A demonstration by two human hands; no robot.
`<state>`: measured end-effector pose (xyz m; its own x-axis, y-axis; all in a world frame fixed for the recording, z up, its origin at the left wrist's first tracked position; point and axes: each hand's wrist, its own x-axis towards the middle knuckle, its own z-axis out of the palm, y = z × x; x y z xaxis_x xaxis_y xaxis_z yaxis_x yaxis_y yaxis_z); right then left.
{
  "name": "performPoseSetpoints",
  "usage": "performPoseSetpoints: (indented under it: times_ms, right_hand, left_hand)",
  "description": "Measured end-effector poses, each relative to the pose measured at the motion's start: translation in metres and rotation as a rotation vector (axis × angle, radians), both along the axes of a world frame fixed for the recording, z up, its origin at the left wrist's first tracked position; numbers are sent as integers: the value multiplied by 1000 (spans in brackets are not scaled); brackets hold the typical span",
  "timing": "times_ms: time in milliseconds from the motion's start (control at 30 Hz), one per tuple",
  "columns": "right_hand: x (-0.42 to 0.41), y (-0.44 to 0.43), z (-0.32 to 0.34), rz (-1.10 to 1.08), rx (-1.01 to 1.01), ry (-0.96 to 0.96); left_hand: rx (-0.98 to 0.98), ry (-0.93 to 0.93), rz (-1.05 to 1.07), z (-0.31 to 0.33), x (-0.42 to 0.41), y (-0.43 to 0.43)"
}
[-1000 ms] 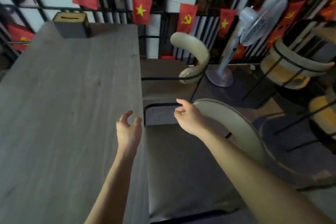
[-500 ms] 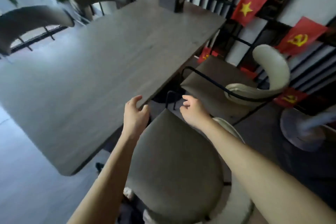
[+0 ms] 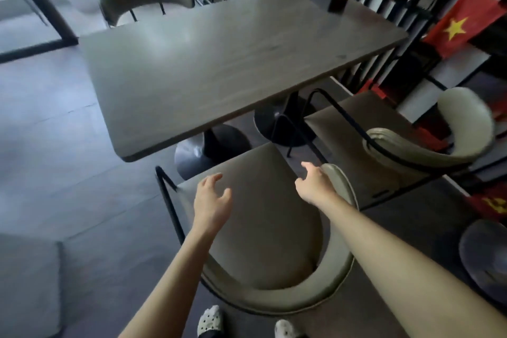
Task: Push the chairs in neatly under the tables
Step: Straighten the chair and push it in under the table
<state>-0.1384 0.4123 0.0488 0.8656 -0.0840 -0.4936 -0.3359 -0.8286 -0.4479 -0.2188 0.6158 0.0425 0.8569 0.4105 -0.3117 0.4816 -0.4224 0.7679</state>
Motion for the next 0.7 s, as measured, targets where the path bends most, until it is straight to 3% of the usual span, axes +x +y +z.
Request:
performPoseSetpoints:
  times_ms: [200, 300, 500, 700]
  right_hand:
    - [-20, -52, -27, 170, -187, 48]
    - [-27, -78, -35, 177, -249, 39]
    - [-49, -119, -58, -22, -22, 142]
    - [-63, -127, -83, -162, 191, 16]
  left_hand:
    - [166, 75, 99, -18, -48, -44]
    - [317, 254, 194, -32, -74, -74]
    - [255, 467, 482, -56, -123, -112]
    - [35, 387, 570, -78, -143, -115]
